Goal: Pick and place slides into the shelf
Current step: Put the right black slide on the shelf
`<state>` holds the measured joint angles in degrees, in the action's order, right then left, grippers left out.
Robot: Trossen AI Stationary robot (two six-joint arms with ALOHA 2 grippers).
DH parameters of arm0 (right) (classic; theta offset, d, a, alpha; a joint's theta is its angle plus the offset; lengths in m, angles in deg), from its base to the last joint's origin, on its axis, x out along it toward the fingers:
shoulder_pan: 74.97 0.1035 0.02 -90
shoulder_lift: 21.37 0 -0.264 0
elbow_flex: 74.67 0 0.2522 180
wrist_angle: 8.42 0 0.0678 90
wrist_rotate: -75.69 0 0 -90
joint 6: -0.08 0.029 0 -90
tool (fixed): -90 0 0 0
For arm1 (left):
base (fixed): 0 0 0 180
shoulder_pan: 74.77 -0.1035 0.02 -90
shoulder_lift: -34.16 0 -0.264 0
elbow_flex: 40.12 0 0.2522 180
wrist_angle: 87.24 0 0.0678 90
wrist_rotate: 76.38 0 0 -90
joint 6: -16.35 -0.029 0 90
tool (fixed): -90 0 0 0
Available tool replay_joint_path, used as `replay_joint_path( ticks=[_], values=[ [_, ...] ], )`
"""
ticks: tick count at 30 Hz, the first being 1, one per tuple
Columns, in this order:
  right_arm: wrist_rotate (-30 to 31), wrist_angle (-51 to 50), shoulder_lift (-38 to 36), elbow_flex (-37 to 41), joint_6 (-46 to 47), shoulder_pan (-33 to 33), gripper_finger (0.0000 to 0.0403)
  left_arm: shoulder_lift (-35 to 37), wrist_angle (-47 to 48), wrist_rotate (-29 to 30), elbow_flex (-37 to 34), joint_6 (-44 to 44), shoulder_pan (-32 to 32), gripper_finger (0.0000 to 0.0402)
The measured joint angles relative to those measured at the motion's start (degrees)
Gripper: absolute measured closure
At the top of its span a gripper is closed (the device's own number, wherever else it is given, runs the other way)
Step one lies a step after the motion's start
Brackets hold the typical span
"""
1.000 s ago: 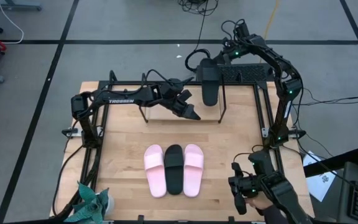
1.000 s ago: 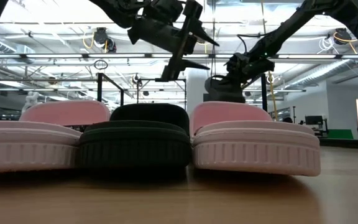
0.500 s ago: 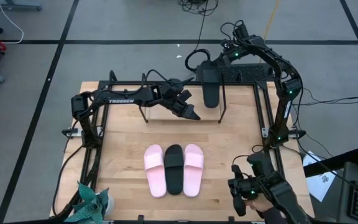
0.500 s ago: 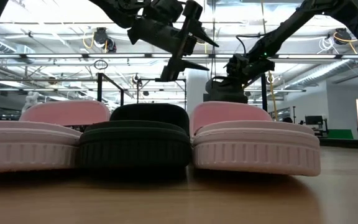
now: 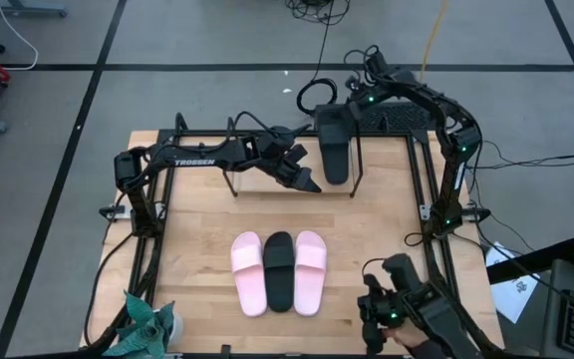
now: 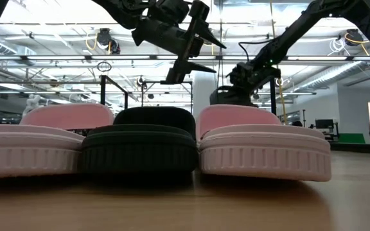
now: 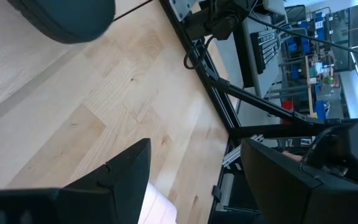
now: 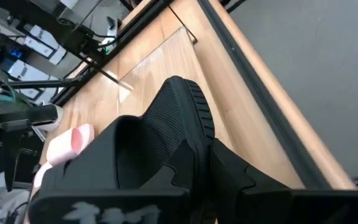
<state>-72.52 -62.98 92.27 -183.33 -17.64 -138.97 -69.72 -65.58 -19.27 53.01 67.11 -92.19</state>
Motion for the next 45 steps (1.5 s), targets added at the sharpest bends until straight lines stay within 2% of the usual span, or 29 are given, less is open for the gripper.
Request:
replay_joint_path(
  ticks=[5, 17, 27, 45],
  values=[
    [3.0, 0.28, 0.0, 2.94, 0.51, 0.0, 0.0387, 0.0, 0.0, 0.02, 0.0, -0.01, 0.32, 0.0153],
    [4.32, 2.9, 0.0, 4.18, 1.26, 0.0, 0.0387, -0.02, 0.01, 0.07, 0.0, -0.77, 0.34, 0.0153],
    [1.95, 9.96, 0.0, 4.19, 5.05, -0.02, 0.0387, -0.02, 0.0, 0.07, 0.0, -0.81, 0.34, 0.0153],
    [-0.63, 10.66, 5.85, 4.2, 5.23, -0.07, 0.0388, -0.04, 0.0, 0.07, 0.0, -0.73, 0.34, 0.0153]
  ],
)
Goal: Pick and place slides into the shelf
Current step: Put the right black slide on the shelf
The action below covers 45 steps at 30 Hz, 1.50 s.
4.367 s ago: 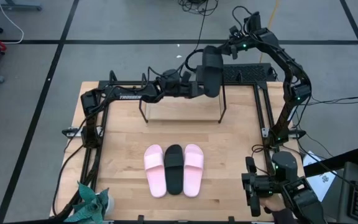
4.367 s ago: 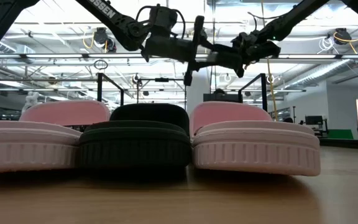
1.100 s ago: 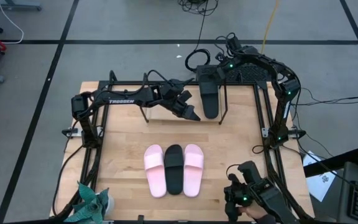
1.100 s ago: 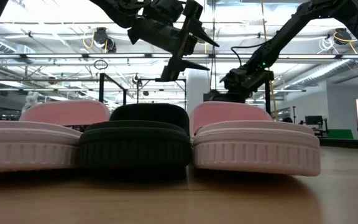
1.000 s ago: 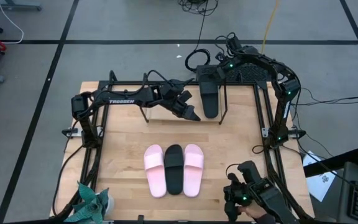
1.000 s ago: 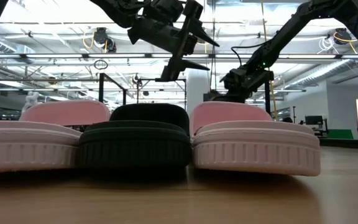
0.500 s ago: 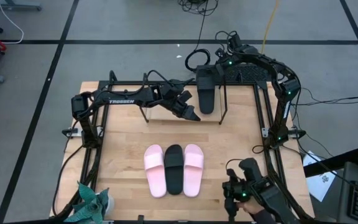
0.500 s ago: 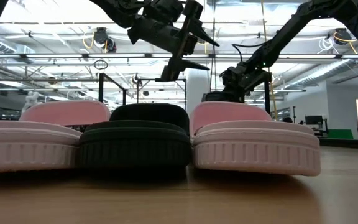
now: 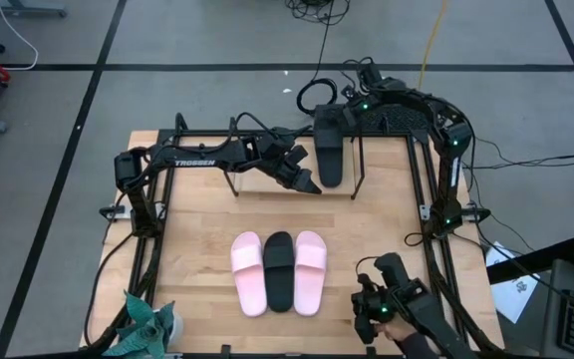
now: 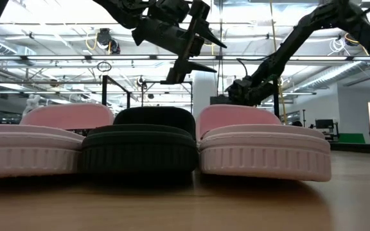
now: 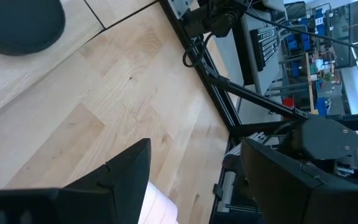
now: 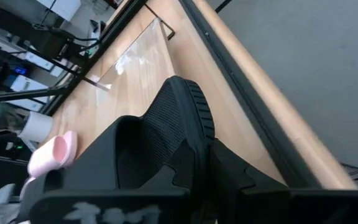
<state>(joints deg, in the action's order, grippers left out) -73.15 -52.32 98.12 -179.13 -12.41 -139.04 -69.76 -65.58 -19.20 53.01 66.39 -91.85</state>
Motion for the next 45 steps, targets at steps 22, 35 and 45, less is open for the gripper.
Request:
replay_joint_path(
  ticks=[22, 35, 45],
  values=[
    [2.39, -5.7, 0.69, -0.02, -2.52, -1.44, 0.0388, 0.0, -0.04, -0.02, 0.0, -0.26, 0.02, 0.0153],
    [9.53, -8.4, 0.69, -0.04, -5.86, -0.58, 0.0388, 0.0, -0.33, 1.23, 0.0, -0.2, 0.02, 0.0153],
    [12.46, -12.08, 0.69, -0.07, -8.72, -0.46, 0.0388, 0.0, -0.44, 1.4, 0.0, -0.13, 0.02, 0.0153]
  ],
)
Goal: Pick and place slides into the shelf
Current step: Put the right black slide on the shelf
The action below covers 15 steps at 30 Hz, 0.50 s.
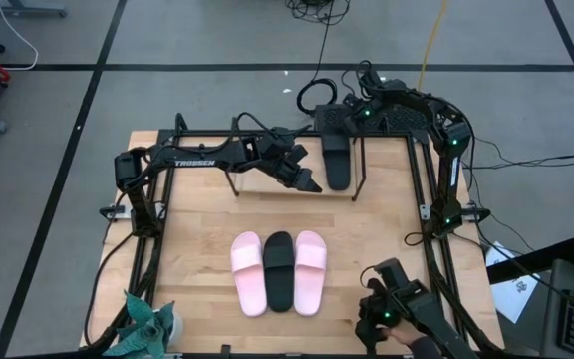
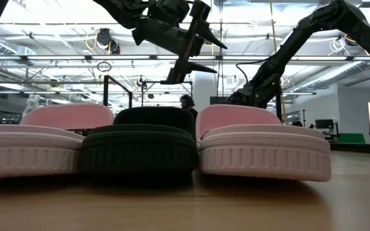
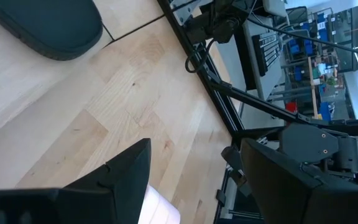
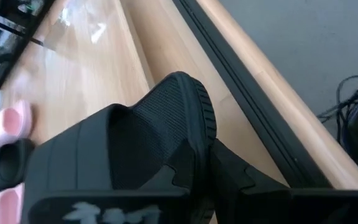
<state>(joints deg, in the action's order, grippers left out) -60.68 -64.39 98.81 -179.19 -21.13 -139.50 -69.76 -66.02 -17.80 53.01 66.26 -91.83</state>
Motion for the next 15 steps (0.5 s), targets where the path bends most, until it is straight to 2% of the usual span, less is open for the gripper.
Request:
replay_joint_path(
  ticks=[5, 15],
  values=[
    [1.36, -3.81, 0.0, -0.04, -3.05, 0.02, 0.0389, 0.0, -0.02, 0.02, 0.0, 0.0, 0.0, 0.0153],
    [1.29, -2.52, -1.16, -0.04, -2.63, 0.17, 0.0389, 0.0, 0.0, 0.52, 0.0, -0.2, 0.0, 0.0153]
  ],
)
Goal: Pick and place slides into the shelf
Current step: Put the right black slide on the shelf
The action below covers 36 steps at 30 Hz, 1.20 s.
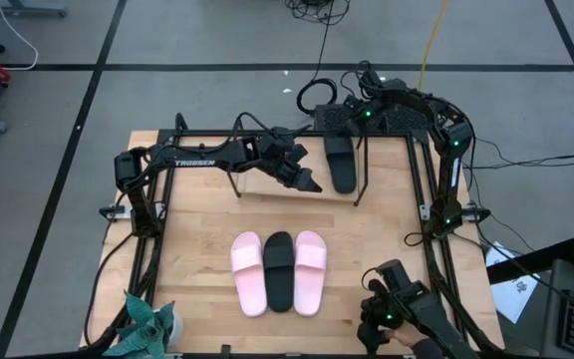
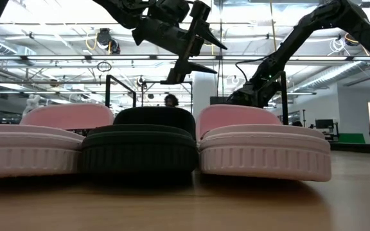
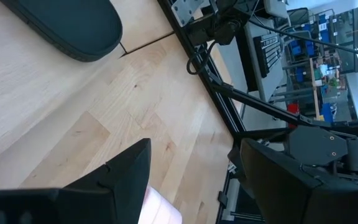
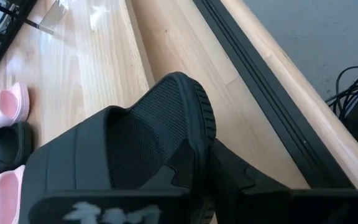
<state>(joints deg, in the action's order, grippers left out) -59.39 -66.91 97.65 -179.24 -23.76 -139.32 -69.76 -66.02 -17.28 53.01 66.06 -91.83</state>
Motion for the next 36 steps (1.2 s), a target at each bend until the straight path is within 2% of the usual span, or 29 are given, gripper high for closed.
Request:
replay_joint_path(
  ticks=[7, 19, 23, 36],
  values=[
    [-2.14, -2.27, -0.28, 0.0, -0.02, -0.11, 0.0357, 0.0, -0.01, 0.05, 0.0, -0.07, -0.07, 0.0153],
    [-1.98, -3.67, -0.72, 0.04, -0.87, -0.05, 0.0346, 0.0, 0.0, 1.04, 0.0, -0.52, -0.15, 0.0153],
    [0.3, -3.67, -1.66, 0.07, -0.93, 0.02, 0.0327, 0.0, 0.0, 1.33, 0.0, -0.53, -0.15, 0.0153],
    [1.95, -2.84, -5.46, 0.07, 0.46, -0.04, 0.0257, 0.0, -0.36, 4.07, 0.0, -1.27, -0.28, 0.0153]
  ],
)
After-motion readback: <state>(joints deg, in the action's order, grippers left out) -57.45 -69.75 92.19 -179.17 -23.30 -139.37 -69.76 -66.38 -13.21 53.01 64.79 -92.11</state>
